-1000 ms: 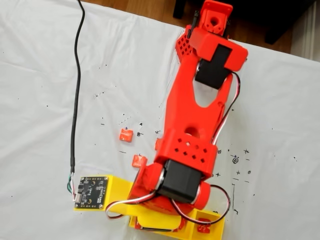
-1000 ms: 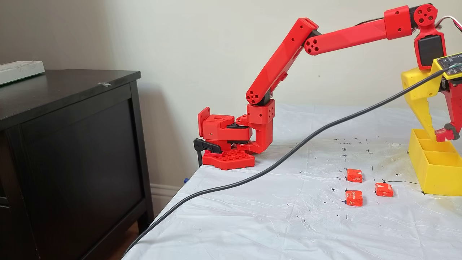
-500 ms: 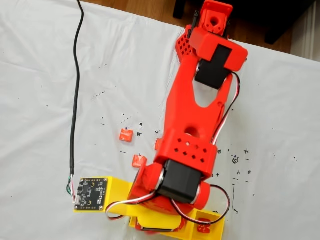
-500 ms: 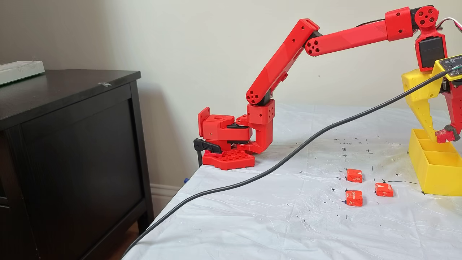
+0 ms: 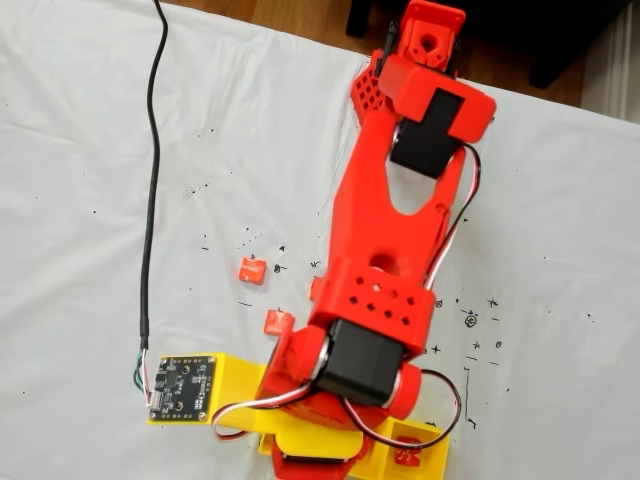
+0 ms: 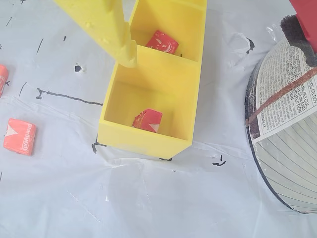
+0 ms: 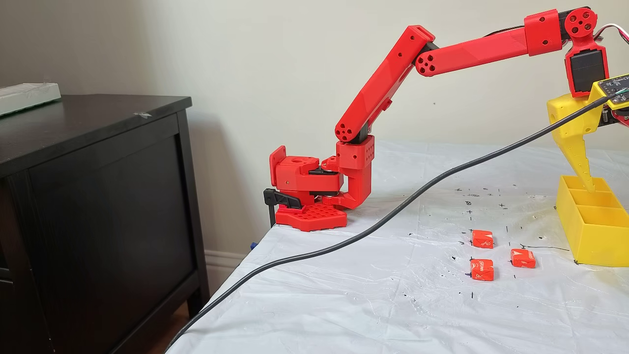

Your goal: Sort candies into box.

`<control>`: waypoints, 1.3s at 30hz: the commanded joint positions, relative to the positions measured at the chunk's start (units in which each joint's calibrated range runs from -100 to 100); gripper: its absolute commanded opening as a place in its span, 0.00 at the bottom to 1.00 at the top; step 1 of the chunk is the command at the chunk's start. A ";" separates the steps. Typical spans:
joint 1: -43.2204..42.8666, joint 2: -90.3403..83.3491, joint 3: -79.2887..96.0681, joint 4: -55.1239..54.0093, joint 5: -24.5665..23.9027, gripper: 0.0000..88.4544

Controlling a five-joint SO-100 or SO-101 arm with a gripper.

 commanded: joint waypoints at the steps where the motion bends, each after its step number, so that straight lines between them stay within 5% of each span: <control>1: -1.67 -7.35 1.25 -0.56 0.44 0.30; 4: -1.86 -9.98 4.25 -0.15 0.49 0.04; 17: -0.95 -36.61 44.03 -4.16 3.47 0.00; 29: 2.49 -43.99 61.78 -7.93 6.06 0.02; 39: 4.03 -47.81 73.98 -19.23 7.18 0.26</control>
